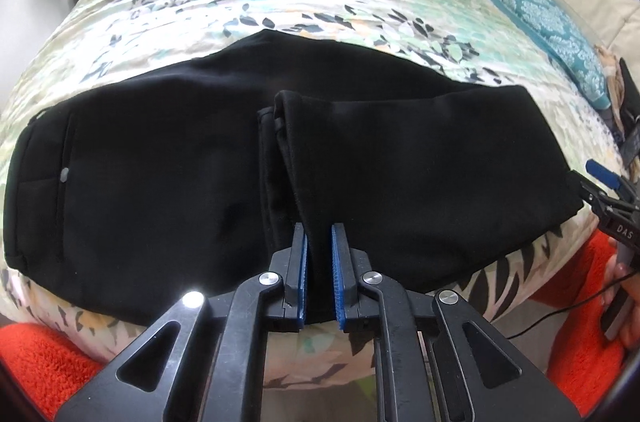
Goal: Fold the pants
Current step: 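Pinch the new fold crease with the left tool and press it flat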
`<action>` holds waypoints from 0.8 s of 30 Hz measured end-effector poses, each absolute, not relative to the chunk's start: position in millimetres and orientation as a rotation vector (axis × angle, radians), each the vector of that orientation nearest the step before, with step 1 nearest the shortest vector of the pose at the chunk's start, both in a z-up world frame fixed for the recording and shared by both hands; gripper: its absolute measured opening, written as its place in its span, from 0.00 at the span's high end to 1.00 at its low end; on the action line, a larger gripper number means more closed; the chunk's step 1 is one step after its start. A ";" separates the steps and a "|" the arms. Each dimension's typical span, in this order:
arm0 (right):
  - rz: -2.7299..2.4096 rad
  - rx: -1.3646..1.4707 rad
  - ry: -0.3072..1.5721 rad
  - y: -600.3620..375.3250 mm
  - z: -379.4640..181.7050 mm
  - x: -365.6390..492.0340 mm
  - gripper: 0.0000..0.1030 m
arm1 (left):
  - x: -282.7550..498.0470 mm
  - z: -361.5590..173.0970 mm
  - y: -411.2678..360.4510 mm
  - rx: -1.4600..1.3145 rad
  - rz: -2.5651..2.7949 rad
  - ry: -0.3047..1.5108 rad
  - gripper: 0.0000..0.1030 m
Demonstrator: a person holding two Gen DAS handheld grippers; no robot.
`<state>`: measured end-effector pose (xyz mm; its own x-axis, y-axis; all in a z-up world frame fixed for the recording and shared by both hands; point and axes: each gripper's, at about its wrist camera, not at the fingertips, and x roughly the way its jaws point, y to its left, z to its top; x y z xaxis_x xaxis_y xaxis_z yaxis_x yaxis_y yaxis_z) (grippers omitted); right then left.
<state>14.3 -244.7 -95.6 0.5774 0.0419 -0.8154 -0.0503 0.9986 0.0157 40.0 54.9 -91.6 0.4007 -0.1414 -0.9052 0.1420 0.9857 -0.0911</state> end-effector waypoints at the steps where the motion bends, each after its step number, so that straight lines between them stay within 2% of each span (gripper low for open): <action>1: 0.060 -0.047 1.005 -237.8 -110.2 20.7 0.08 | 39.5 -93.7 53.2 0.012 -0.173 1.150 0.90; 3: 0.068 -0.087 1.059 -229.5 -130.6 26.1 0.08 | 39.5 -91.5 54.4 0.010 -0.169 1.148 0.87; 5: 0.063 -0.078 1.034 -229.8 -130.2 24.9 0.07 | 41.0 -82.5 67.6 -0.056 -0.156 1.123 0.73; 6: 0.063 -0.095 1.035 -228.8 -130.1 25.1 0.07 | 41.9 -76.4 78.9 -0.110 -0.137 1.096 0.62; 7: 0.064 -0.109 1.028 -227.9 -129.5 24.2 0.06 | 43.3 -71.0 91.2 -0.166 -0.112 1.067 0.36; 8: 0.062 -0.112 1.026 -228.7 -129.7 23.5 0.05 | 44.0 -66.9 103.2 -0.216 -0.084 1.035 0.27; 10: 0.059 -0.086 1.032 -231.5 -131.0 23.8 0.04 | 49.4 -67.9 120.6 -0.291 -0.062 1.029 0.28; 14: 0.060 -0.043 1.041 -236.9 -132.9 24.1 0.02 | 65.8 -95.8 119.2 -0.352 -0.137 1.140 0.28; 16: 0.066 -0.023 1.049 -239.0 -131.8 25.0 0.02 | 71.6 -108.1 101.6 -0.267 -0.131 1.185 0.28; 18: 0.064 -0.005 1.042 -244.6 -121.7 22.2 0.03 | 71.7 -108.3 83.7 -0.149 -0.116 1.162 0.34; 19: 0.049 0.006 1.009 -248.4 -112.4 17.8 0.03 | 71.8 -107.2 77.0 -0.136 -0.140 1.152 0.73; 20: 0.040 0.024 0.963 -253.1 -101.7 11.2 0.03 | 73.3 -107.6 72.4 -0.137 -0.151 1.164 0.86; 24: 0.121 0.069 0.805 -257.2 -67.2 -12.6 0.03 | 72.2 -102.1 64.6 -0.135 -0.164 1.136 0.89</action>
